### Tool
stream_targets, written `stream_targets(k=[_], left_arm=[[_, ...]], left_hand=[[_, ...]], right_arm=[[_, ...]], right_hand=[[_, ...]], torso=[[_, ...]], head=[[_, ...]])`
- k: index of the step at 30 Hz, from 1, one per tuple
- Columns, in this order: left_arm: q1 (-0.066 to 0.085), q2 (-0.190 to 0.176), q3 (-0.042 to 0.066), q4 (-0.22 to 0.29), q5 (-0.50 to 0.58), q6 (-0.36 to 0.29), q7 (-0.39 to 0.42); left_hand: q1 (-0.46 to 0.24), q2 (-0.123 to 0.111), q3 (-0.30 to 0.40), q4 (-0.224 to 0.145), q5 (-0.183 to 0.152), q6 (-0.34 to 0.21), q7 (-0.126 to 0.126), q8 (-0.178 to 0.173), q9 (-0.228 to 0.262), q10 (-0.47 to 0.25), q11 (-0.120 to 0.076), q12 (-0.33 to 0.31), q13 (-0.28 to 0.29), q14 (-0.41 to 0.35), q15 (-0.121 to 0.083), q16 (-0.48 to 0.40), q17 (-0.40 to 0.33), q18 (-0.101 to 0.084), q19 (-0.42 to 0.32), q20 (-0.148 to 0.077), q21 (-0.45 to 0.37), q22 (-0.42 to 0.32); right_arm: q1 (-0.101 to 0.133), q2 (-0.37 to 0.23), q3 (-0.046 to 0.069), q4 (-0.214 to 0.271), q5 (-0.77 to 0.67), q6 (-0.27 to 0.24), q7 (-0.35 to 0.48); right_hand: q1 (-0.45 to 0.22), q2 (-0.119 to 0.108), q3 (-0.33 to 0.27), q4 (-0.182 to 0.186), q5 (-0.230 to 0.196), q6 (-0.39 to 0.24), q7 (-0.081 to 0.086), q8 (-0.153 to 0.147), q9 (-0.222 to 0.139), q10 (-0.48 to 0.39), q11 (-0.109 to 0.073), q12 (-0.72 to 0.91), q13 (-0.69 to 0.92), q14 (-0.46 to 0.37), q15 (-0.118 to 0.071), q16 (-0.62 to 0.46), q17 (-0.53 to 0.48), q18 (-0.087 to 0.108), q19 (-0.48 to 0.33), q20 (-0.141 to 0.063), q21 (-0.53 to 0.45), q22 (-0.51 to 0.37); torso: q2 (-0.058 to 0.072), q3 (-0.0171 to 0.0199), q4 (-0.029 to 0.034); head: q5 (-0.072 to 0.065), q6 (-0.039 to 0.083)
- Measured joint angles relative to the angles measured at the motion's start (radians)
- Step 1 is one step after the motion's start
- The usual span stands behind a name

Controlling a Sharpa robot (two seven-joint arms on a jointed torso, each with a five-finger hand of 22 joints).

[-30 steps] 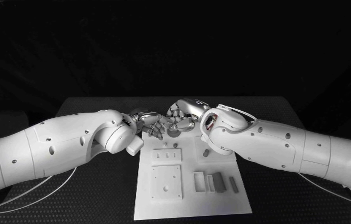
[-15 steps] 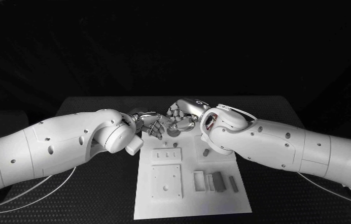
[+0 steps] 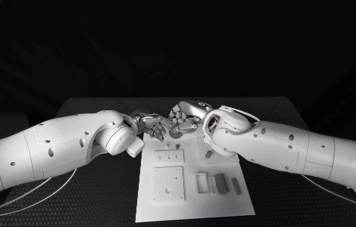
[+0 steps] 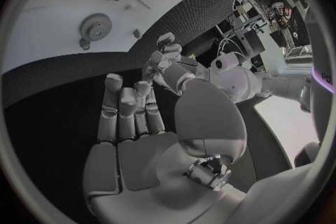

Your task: Assemble the parts on the task board

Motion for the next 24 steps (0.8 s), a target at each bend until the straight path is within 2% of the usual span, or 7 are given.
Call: stream_targets(k=[8, 10, 12, 15, 18, 24], left_arm=[[0.0, -0.002, 0.0, 0.0, -0.009, 0.005, 0.0], [0.0, -0.003, 0.001, 0.0, -0.01, 0.008, 0.0], [0.0, -0.005, 0.001, 0.0, -0.01, 0.009, 0.001], [0.002, -0.012, 0.002, -0.006, -0.011, 0.009, 0.001], [0.003, -0.017, 0.003, -0.01, -0.012, 0.009, 0.001], [0.003, -0.017, 0.003, -0.01, -0.014, 0.011, -0.002]], left_hand=[[0.001, 0.007, -0.009, -0.001, 0.002, 0.002, 0.002, 0.0, -0.001, 0.001, 0.0, 0.01, 0.01, 0.004, -0.004, 0.011, 0.006, 0.0, 0.003, -0.003, 0.004, 0.012], [-0.002, 0.01, -0.01, -0.001, 0.003, 0.002, 0.002, 0.0, -0.001, 0.001, 0.0, 0.015, 0.012, 0.004, -0.004, 0.015, 0.007, 0.0, 0.003, -0.003, 0.004, 0.014], [-0.003, 0.011, -0.01, -0.001, 0.003, 0.002, 0.002, 0.0, -0.001, 0.003, -0.001, 0.015, 0.012, 0.004, -0.004, 0.016, 0.007, 0.0, 0.003, -0.003, 0.004, 0.014], [-0.003, 0.011, -0.01, -0.001, 0.003, 0.002, 0.002, 0.009, -0.001, 0.003, -0.002, 0.015, 0.013, 0.004, -0.004, 0.016, 0.007, 0.0, 0.003, -0.003, 0.004, 0.015], [-0.003, 0.011, -0.014, -0.003, 0.003, 0.002, 0.002, 0.01, -0.001, 0.005, -0.001, 0.015, 0.013, 0.004, -0.004, 0.016, 0.007, 0.0, 0.003, -0.003, 0.004, 0.016], [-0.003, 0.011, -0.014, -0.003, 0.003, 0.002, 0.001, 0.011, -0.001, 0.005, -0.001, 0.019, 0.014, 0.004, -0.004, 0.016, 0.007, 0.0, 0.003, -0.003, 0.004, 0.018]], right_arm=[[0.0, -0.004, 0.0, 0.001, 0.013, 0.008, 0.005], [-0.001, -0.008, 0.0, 0.0, 0.022, 0.009, 0.01], [-0.004, -0.013, 0.0, -0.001, 0.029, 0.009, 0.013], [-0.012, -0.025, -0.003, -0.006, 0.041, 0.009, 0.014], [-0.017, -0.03, -0.004, -0.008, 0.049, 0.009, 0.014], [-0.02, -0.031, -0.003, -0.015, 0.058, 0.007, 0.014]], right_hand=[[-0.002, -0.002, 0.002, 0.002, 0.0, 0.0, 0.0, 0.0, 0.0, -0.001, 0.001, 0.0, 0.0, 0.0, 0.0, 0.0, 0.0, 0.0, 0.0, 0.0, 0.0, 0.0], [-0.026, -0.026, 0.001, 0.008, 0.0, -0.02, 0.02, 0.001, 0.002, -0.015, 0.015, -0.009, -0.002, -0.012, 0.004, -0.007, -0.002, 0.0, -0.008, 0.007, -0.001, 0.0], [-0.042, -0.042, -0.013, 0.01, 0.007, -0.042, 0.042, -0.006, 0.046, -0.024, 0.024, -0.016, -0.005, -0.024, 0.013, -0.012, -0.004, 0.0, -0.013, 0.013, -0.006, 0.0], [-0.059, -0.068, -0.023, 0.012, 0.007, -0.062, 0.062, -0.032, 0.045, -0.036, 0.036, -0.019, -0.007, -0.032, 0.021, -0.017, -0.005, -0.001, -0.016, 0.016, -0.011, 0.0], [-0.066, -0.076, -0.026, 0.015, 0.007, -0.073, 0.073, -0.038, 0.036, -0.04, 0.04, -0.02, -0.008, -0.037, 0.026, -0.017, -0.006, -0.008, -0.02, 0.02, -0.016, 0.0], [-0.067, -0.077, -0.026, 0.015, 0.007, -0.075, 0.075, -0.043, 0.036, -0.042, 0.042, -0.021, -0.009, -0.04, 0.029, -0.017, -0.006, -0.008, -0.02, 0.02, -0.016, 0.0]], torso=[[0.0, 0.0003, -0.0003], [0.0, 0.0003, -0.0004], [0.0, 0.0004, -0.0004], [0.0, 0.0007, -0.0005], [0.0, 0.0012, -0.0005], [0.0, 0.0013, -0.0004]], head=[[-0.001, -0.001], [-0.001, -0.002], [-0.001, -0.002], [0.0, -0.003], [0.001, -0.005], [0.001, -0.007]])
